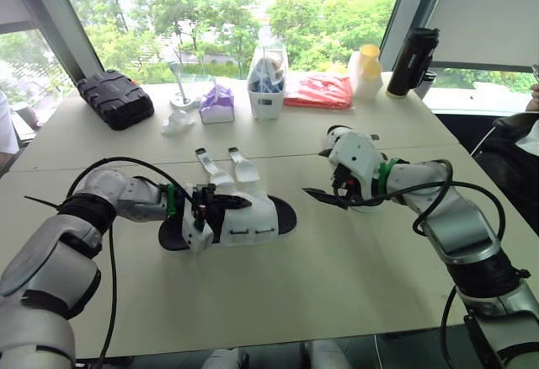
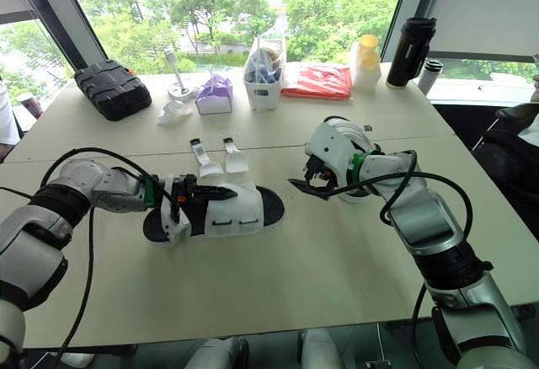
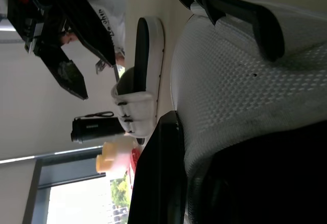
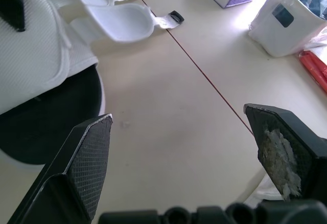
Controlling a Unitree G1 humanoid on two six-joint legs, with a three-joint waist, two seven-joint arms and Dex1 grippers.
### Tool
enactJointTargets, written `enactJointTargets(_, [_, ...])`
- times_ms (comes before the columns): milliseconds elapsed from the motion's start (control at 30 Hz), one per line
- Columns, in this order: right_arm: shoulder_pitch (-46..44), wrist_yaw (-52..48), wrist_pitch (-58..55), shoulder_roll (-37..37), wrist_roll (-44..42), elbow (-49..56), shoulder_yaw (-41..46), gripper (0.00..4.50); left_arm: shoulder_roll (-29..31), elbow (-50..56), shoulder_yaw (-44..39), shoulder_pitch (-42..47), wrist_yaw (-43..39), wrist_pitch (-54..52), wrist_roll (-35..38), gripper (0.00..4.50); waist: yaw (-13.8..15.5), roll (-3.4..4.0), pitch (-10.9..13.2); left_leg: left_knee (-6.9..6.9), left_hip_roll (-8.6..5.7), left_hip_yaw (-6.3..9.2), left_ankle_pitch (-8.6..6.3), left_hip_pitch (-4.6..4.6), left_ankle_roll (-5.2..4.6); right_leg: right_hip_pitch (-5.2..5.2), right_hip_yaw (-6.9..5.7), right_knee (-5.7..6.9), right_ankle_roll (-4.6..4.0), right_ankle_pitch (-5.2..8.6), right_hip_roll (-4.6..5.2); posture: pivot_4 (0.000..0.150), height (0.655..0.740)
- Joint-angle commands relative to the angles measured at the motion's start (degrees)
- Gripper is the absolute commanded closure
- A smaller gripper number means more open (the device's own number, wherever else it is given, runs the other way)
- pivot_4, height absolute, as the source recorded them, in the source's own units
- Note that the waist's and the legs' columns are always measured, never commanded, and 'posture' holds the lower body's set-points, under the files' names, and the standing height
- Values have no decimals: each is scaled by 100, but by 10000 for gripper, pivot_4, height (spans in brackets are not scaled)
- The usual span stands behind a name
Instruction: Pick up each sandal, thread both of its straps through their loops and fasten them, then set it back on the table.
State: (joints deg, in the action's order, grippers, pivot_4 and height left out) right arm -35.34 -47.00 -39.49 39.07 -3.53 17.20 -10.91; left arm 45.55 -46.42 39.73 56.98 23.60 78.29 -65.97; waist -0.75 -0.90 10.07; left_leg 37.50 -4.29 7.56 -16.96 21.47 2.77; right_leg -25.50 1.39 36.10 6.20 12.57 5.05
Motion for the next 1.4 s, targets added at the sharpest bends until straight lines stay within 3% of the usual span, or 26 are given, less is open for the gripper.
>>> enactJointTargets(33, [-41, -9, 92, 61, -24, 163, 64, 0, 38, 359, -63, 44, 438, 114, -219, 44604, 2, 0, 0, 0, 0, 0, 0, 0, 0, 0, 0, 0, 0, 0, -1, 1500, 7400])
enactJointTargets(300, [-27, 13, 71, 14, -33, 214, 29, 0, 6, 502, 69, 28, 1154, -133, -769, 44604, -1, 0, 0, 6, 0, 0, -1, 0, -2, 1, 0, 3, 0, 0, -1, 1500, 7400])
enactJointTargets(633, [-34, 31, 86, -40, -35, 200, -43, 0, -58, 305, 412, 76, 1443, -35, -982, 44604, -6, 2, -1, 22, 0, -1, -5, -1, -8, 6, 0, 9, 1, 0, -2, 1500, 7400])
enactJointTargets(733, [-49, 49, 110, -78, -28, 177, -77, 0, -59, 142, 463, 128, 1303, 125, -873, 34115, -8, 2, -1, 23, 0, -1, -5, -1, -9, 6, 0, 9, 1, 0, -2, 1500, 7400])
enactJointTargets(933, [-102, 44, 205, -120, -16, 89, -131, 0, 50, -280, 446, 103, 768, 298, -578, 3647, 2, 1, -2, 35, 0, -1, -7, 0, -12, 10, -1, 11, 2, -1, -2, 1500, 7400])
enactJointTargets(967, [-108, 42, 219, -123, -14, 78, -133, 0, 67, -320, 428, 91, 669, 323, -492, 190, 0, 1, -3, 38, 0, 0, -9, -1, -15, 13, -1, 12, 3, -1, -2, 1500, 7400])
enactJointTargets(1267, [-167, -45, 416, -122, -11, -72, -152, 0, 851, -1391, 173, -319, -1451, 794, 1552, 190, -79, 9, -8, 41, 7, -1, -11, -10, -20, 16, -1, 17, 5, -3, -10, 1500, 7400])
enactJointTargets(1400, [-164, -124, 546, -154, -43, -165, -159, 0, 1231, -2304, 115, -858, -3102, 859, 3282, 190, -62, 12, -11, 44, 7, 0, -13, -12, -23, 19, 0, 18, 5, -3, -8, 1500, 7400])
